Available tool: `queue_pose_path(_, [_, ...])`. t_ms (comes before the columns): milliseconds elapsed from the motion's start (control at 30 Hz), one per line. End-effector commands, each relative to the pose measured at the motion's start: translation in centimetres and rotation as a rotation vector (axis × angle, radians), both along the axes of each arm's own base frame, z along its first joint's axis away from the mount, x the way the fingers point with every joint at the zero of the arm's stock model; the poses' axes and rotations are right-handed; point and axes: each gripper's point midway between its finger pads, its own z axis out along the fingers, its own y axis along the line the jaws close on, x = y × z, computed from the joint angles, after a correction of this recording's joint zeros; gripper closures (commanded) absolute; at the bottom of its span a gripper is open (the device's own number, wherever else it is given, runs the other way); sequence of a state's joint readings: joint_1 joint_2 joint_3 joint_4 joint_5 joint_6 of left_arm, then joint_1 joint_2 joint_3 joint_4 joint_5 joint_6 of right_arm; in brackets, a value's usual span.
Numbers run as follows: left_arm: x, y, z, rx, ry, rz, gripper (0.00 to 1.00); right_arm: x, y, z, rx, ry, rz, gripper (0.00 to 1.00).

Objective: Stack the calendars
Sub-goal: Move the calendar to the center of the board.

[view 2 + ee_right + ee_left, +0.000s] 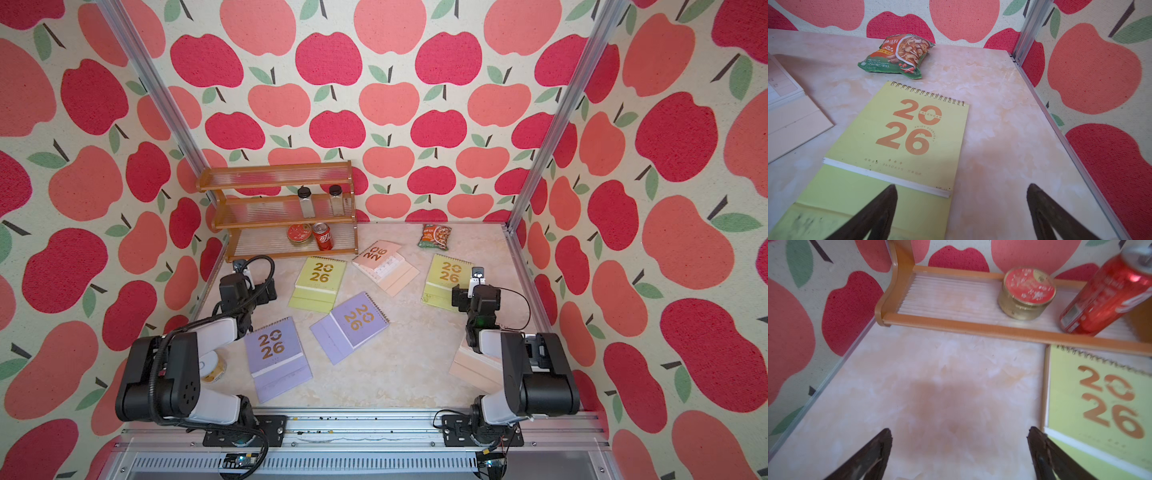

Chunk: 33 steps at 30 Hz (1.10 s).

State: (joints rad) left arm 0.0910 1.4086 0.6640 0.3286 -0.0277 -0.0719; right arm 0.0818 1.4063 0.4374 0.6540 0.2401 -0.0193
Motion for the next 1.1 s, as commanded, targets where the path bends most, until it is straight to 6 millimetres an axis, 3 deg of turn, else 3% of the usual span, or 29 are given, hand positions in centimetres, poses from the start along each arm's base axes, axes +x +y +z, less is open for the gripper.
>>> queue_pose_path(0, [-1.1, -1.1, 6.9, -0.121, 0.015, -0.014, 0.01, 0.3, -0.8, 5.9, 0.141, -0.022, -0.063, 0.01])
queue_pose_path(67, [-1.4, -3.0, 10.7, -0.208, -0.059, -0.095, 0.01, 0.3, -0.1, 7.8, 0.303, 0.013, -0.034, 0.01])
queue_pose_path(133, [-1.5, -5.1, 13.2, -0.287, -0.100, -0.185, 0.01, 0.7, 0.4, 8.3, 0.343, 0.079, -0.002, 0.01])
queue_pose_path(233, [-0.8, -9.0, 14.1, -0.273, -0.033, -0.280, 0.00, 0.8, -1.6, 6.9, 0.337, 0.194, -0.123, 0.01])
queue_pose_path(333, [0.5, -14.0, 12.5, -0.186, 0.086, -0.384, 0.02, 0.8, -2.3, 4.8, 0.397, 0.307, -0.145, 0.01])
queue_pose_path(467, [2.6, -21.8, 9.2, -0.194, 0.170, -0.544, 0.03, 0.8, -1.9, 2.5, 0.455, 0.462, -0.124, 0.04])
queue_pose_path(700, [5.2, -32.9, 5.2, -0.317, 0.254, -0.770, 0.04, 1.1, -1.0, -0.5, 0.500, 0.584, -0.095, 0.06])
queue_pose_path(867, [5.6, -38.1, 3.2, -0.440, 0.331, -0.883, 0.07, 1.5, 0.0, -2.3, 0.551, 0.624, -0.064, 0.09])
queue_pose_path(1067, [3.7, -42.6, 2.7, -0.477, 0.368, -0.981, 0.07, 2.2, 0.3, -3.9, 0.579, 0.656, -0.063, 0.11])
